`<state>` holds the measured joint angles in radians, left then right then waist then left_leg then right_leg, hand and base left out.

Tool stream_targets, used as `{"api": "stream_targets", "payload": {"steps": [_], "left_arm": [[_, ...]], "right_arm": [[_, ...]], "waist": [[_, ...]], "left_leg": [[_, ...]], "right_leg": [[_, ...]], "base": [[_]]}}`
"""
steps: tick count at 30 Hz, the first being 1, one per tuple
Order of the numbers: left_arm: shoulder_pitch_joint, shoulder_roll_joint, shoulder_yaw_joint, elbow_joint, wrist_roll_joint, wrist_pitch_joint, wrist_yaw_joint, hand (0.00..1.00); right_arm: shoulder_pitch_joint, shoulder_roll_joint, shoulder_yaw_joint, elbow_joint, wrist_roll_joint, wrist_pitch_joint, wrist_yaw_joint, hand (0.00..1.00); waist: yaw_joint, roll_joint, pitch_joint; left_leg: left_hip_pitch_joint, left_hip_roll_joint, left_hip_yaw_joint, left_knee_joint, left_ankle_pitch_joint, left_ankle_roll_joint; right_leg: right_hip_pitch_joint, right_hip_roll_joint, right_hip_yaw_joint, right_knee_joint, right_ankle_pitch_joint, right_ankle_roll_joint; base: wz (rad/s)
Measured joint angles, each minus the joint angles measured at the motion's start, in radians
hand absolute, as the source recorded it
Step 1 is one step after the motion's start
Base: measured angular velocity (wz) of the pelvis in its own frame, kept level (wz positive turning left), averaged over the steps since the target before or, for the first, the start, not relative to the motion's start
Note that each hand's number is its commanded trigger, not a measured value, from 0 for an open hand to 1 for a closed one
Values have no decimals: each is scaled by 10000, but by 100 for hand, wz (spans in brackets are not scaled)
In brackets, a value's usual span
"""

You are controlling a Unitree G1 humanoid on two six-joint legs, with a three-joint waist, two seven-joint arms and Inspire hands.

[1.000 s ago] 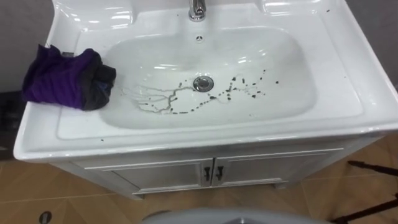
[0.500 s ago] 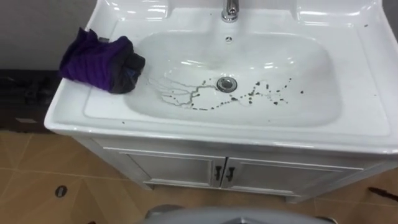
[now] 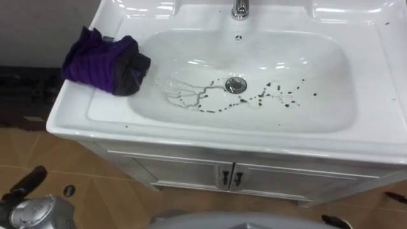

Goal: Wipe basin

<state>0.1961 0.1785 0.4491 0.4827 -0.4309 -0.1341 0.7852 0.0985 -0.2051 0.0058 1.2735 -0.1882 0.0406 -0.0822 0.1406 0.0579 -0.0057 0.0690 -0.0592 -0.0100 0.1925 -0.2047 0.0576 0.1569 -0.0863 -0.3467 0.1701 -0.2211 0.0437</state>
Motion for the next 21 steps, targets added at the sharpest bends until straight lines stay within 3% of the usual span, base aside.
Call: {"api": "stream_targets", "payload": {"steps": [12, 17, 21], "left_arm": [[-141, 62, -247, -2864, 2378, -292, -51, 0], [-285, 60, -419, -3179, 2785, -337, -182, 0], [-283, 45, -984, -3212, 2787, -330, -329, 0]], "right_arm": [[25, -99, 16, -100, -131, -235, 360, 0], [141, -106, 18, -311, -80, -310, 404, 0], [116, -71, 18, -346, -60, -296, 410, 0]], "waist": [[-333, 6, 22], [-383, -52, 29], [-536, -91, 55]], "left_leg": [[82, 9, 107, -90, 0, 5], [126, 53, 309, -183, 0, 5], [144, 74, 379, -236, 0, 4]], "right_leg": [[-84, 10, 209, 29, 3, -4], [-144, 47, 431, 12, 21, -18], [-139, 62, 491, 2, 28, -22]], "base": [[-4], [-14], [-4]]}}
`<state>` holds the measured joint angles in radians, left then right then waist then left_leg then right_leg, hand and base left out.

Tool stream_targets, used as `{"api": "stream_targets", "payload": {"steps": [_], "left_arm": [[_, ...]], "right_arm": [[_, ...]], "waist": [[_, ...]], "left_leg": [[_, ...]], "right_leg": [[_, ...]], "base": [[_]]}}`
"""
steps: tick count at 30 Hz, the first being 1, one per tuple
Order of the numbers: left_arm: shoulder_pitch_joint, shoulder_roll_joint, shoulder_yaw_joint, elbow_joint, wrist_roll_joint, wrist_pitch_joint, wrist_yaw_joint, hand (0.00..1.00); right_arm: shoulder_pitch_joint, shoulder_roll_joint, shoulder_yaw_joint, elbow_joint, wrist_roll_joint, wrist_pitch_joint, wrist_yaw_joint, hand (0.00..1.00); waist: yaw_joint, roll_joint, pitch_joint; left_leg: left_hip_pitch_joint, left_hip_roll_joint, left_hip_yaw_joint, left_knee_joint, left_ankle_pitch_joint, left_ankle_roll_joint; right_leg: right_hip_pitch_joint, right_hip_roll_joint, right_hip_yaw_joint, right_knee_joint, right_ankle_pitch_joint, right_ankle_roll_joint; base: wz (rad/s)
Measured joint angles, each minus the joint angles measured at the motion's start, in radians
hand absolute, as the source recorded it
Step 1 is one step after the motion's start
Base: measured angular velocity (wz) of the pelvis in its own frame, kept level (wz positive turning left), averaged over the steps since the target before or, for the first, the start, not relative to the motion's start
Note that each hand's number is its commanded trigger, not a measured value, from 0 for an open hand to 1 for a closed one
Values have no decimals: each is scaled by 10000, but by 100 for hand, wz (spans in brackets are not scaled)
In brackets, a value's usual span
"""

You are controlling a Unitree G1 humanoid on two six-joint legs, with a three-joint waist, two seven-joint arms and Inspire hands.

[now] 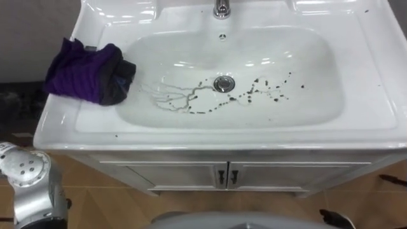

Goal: Wipe basin

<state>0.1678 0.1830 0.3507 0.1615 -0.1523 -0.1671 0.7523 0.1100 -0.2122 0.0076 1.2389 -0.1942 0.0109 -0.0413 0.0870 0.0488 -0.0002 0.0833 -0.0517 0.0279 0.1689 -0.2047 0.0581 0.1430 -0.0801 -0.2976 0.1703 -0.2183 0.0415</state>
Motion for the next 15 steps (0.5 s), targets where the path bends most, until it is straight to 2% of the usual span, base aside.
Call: {"api": "stream_targets", "payload": {"steps": [2, 3, 4, 10, 15], "left_arm": [[3, -24, -334, 2, -5, 1, -52, 0], [15, -47, -564, 6, -5, 1, -193, 0], [44, -64, -766, 23, -4, 1, -330, 0], [45, -140, -1162, 190, -4, 41, -1151, 0], [45, -151, -1170, 216, 0, 50, -1586, 0]], "right_arm": [[-14, 3, -4, 4, 13, 5, 3, 0], [-5, 3, -2, 33, 42, -4, 6, 0], [-9, 10, -1, 78, 169, -9, 6, 0], [-75, 52, 1, 276, 698, -135, 93, 0], [-115, 72, -3, 367, 808, -169, 265, 0]], "waist": [[-39, -11, 18], [-49, -5, 62], [-47, -4, 69], [-117, -43, 89], [-126, -86, 72]], "left_leg": [[37, 2, 24, -1, 0, 0], [118, 7, 44, -22, 0, 0], [166, 17, 56, -48, -1, -1], [320, 63, 122, -66, -10, -19], [342, 89, 122, -64, -26, -35]], "right_leg": [[13, 0, 14, -18, 5, 1], [39, 6, 64, -24, 4, 1], [58, 20, 144, -25, 4, 1], [148, 71, 321, -33, 14, -16], [145, 115, 458, -27, 43, -61]], "base": [[-5], [-11], [-14], [-9], [-6]]}}
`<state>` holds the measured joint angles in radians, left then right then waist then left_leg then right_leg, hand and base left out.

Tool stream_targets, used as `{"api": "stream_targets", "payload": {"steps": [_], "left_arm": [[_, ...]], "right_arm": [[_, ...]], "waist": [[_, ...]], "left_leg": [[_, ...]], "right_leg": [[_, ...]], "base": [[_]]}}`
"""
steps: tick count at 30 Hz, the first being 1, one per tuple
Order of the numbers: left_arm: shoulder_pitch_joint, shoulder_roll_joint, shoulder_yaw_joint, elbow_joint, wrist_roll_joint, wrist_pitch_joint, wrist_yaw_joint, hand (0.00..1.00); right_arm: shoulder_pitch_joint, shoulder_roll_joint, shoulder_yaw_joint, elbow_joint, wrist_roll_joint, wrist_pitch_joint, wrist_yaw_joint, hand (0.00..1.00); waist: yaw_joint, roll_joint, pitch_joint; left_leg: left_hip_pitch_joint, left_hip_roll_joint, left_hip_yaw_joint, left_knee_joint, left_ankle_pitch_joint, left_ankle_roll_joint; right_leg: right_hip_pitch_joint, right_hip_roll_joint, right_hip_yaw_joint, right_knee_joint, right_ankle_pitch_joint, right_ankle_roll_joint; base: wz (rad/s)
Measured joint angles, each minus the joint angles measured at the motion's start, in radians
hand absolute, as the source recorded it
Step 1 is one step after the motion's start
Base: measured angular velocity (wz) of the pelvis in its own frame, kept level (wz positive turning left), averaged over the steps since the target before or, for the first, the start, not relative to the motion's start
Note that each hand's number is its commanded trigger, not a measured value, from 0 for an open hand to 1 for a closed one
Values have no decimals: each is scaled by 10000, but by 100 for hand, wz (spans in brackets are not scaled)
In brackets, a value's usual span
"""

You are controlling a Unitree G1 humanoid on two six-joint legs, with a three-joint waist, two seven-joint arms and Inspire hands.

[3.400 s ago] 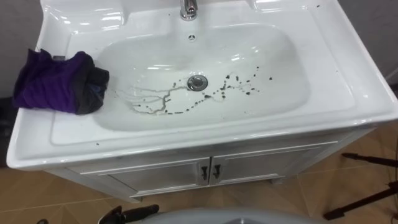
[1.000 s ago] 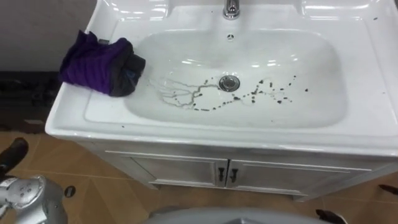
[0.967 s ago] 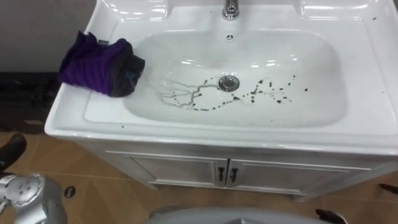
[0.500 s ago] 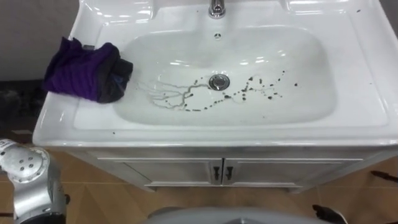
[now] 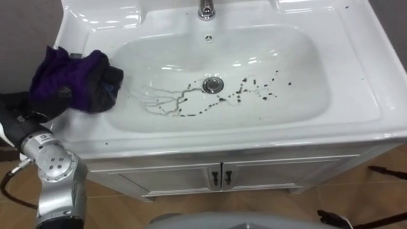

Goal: Wipe basin

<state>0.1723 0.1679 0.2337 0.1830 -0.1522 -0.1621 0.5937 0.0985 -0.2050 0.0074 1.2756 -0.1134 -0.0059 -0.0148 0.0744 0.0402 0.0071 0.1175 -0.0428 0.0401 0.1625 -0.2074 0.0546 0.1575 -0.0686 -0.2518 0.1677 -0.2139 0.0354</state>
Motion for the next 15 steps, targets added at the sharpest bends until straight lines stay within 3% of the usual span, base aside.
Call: {"api": "stream_targets", "payload": {"steps": [7, 15], "left_arm": [[5, 0, -11, 4, 187, 0, -122, 0], [10, 3, -29, -20, 1339, 0, -147, 0]], "right_arm": [[9, 8, -4, 59, -15, -79, 65, 0], [16, 2, -107, 81, -40, -153, 137, 0]], "waist": [[-159, -27, -21], [-200, 15, -54]], "left_leg": [[-1, 3, -1, 45, 0, 0], [-22, 35, 63, 49, -1, -1]], "right_leg": [[8, 5, 18, 16, 31, -18], [-15, 32, 26, -3, 74, -33]], "base": [[0], [-1]]}}
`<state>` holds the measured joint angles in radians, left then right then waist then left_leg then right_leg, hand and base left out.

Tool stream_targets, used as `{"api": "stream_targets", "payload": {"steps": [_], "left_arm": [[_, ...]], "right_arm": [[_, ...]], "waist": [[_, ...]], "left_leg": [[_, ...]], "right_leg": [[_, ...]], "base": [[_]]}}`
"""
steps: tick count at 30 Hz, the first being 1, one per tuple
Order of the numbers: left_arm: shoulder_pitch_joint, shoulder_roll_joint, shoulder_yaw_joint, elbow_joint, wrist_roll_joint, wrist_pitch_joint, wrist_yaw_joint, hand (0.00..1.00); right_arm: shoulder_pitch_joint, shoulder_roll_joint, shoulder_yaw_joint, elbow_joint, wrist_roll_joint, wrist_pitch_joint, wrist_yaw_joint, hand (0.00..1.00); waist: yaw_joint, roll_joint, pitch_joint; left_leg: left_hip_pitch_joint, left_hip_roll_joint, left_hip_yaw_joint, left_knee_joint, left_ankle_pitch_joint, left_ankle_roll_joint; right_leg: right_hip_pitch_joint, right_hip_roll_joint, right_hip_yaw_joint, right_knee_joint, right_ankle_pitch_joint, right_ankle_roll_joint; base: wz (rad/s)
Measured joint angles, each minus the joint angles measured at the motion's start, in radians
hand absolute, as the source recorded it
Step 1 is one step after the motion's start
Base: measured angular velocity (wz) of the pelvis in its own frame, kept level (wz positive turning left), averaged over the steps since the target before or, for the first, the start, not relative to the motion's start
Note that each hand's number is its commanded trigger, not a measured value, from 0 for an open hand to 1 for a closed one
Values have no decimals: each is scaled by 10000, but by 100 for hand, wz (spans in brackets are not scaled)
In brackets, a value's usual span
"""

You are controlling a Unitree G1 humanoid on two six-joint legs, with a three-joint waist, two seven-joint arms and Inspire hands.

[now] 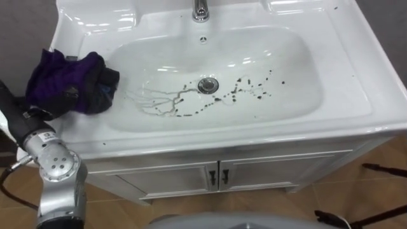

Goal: Wipe basin

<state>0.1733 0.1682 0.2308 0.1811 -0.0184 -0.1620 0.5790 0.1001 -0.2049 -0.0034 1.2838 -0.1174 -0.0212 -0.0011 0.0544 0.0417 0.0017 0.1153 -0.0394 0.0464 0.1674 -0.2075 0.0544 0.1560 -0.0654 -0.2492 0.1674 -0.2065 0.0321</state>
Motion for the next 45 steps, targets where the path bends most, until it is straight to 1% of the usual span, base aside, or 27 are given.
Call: {"api": "stream_targets", "payload": {"steps": [2, 4, 6, 9, 12, 13, 16, 18, 20, 23, 25, 27, 29, 31, 34, 36, 37, 38, 40, 45], "left_arm": [[-2, 7, 14, 2, 580, 29, 24, 0], [-4, 25, 8, 1, 1371, 46, 19, 0], [-4, 25, -1, 1, 1812, 104, 10, 0], [-8, 26, -1, 1, 1903, 123, -13, 0], [-17, 26, -2, -2, 1903, 190, -16, 0], [-17, 26, -2, -2, 1903, 257, -18, 0], [-38, 26, -11, -30, 1901, 310, -20, 0], [-58, 27, -26, -40, 1901, 309, -20, 0], [-57, 27, -92, -38, 1896, 309, -19, 0], [11, 28, -388, 99, 1881, 307, -57, 0], [29, 28, -558, 512, 1855, 309, -242, 0], [26, 37, -742, 841, 1827, 308, -285, 0], [18, 40, -920, 1272, 1784, 291, -285, 0], [13, 88, -1031, 1591, 1753, 76, -274, 0], [4, 146, -1105, 1977, 1768, -141, -281, 0], [-6, 148, -1105, 2106, 1771, -147, -275, 0], [-56, 178, -1120, 2361, 1790, -219, -265, 0], [-65, 201, -1130, 2454, 1802, -243, -262, 0], [-106, 273, -1153, 2933, 1897, -436, -262, 0], [-261, 374, -1151, 3415, 2352, -521, -213, 0]], "right_arm": [[9, -16, -18, 1, -35, 0, 0, 0], [9, -60, -19, -1, -51, 3, -5, 0], [-2, -94, -18, -2, -75, 5, -5, 0], [-33, -145, -16, 0, -119, 4, -20, 0], [-15, -198, -12, 30, -276, 16, -33, 0], [-6, -203, -12, 55, -454, 49, -14, 0], [18, -201, 15, 67, -641, 222, 23, 0], [32, -198, 29, 117, -736, 235, 38, 0], [31, -197, 96, 175, -880, 240, 44, 0], [18, -195, 185, 316, -1093, 332, 106, 0], [32, -184, 203, 322, -1277, 453, 219, 0], [27, -174, 226, 343, -1263, 452, 275, 0], [0, -169, 230, 374, -1259, 463, 262, 0], [-25, -165, 236, 373, -1256, 465, 259, 0], [-6, -153, 237, 368, -1260, 530, 277, 0], [-14, -152, 229, 335, -1270, 659, 306, 0], [0, -161, 225, 336, -1280, 674, 331, 0], [2, -162, 224, 336, -1280, 677, 343, 0], [-11, -159, 222, 346, -1278, 675, 351, 0], [3, -146, 215, 347, -1285, 675, 340, 0]], "waist": [[-10, 40, -16], [-42, 104, -50], [-119, 157, -82], [-270, 252, -98], [-442, 278, -64], [-502, 284, -49], [-581, 314, -25], [-590, 314, -24], [-606, 289, -6], [-515, 251, 14], [-526, 191, 41], [-532, 112, 73], [-520, 77, 64], [-500, 87, 52], [-465, 131, 33], [-478, 146, 23], [-487, 163, 12], [-489, 170, -3], [-495, 185, -17], [-515, 136, -55]], "left_leg": [[-1, 16, 21, -1, -3, -5], [-5, 31, 38, -4, -3, -8], [-5, 40, 44, -3, -2, -11], [9, 56, 65, -1, -3, -18], [4, 74, 80, 0, 1, -33], [5, 79, 82, -1, 1, -35], [8, 85, 102, -2, 0, -39], [4, 94, 135, -8, 5, -46], [0, 107, 211, -19, 6, -50], [4, 125, 346, -68, 5, -51], [3, 122, 358, -66, 5, -50], [-3, 122, 354, -65, 5, -50], [-2, 122, 351, -68, 0, -53], [18, 121, 348, -82, -3, -56], [195, 122, 382, -173, -1, -59], [281, 129, 395, -187, -5, -64], [342, 125, 395, -219, -6, -65], [353, 122, 399, -225, -6, -66], [352, 110, 420, -203, -5, -66], [371, 104, 485, -153, 4, -79]], "right_leg": [[-6, 17, 31, -2, 15, -8], [-4, 29, 41, -1, 25, -14], [3, 36, 62, 1, 26, -16], [1, 67, 196, 1, 32, -25], [4, 85, 238, 13, 43, -44], [-2, 90, 250, 19, 43, -46], [-49, 98, 295, 26, 47, -53], [-101, 107, 336, 36, 50, -59], [-130, 135, 476, 33, 57, -71], [-174, 151, 586, 41, 64, -82], [-160, 148, 583, 48, 65, -83], [-163, 149, 573, 41, 65, -83], [-156, 150, 569, 36, 65, -83], [-135, 152, 582, 21, 65, -83], [-105, 170, 683, 23, 64, -83], [-36, 182, 721, 16, 64, -84], [22, 186, 733, 14, 63, -83], [27, 188, 740, 18, 62, -84], [27, 189, 740, 22, 59, -89], [27, 208, 817, 33, 55, -108]], "base": [[0], [0], [0], [-4], [-4], [0], [-4], [-7], [-12], [-13], [-2], [0], [0], [0], [-4], [-8], [-6], [-6], [-5], [-3]]}}
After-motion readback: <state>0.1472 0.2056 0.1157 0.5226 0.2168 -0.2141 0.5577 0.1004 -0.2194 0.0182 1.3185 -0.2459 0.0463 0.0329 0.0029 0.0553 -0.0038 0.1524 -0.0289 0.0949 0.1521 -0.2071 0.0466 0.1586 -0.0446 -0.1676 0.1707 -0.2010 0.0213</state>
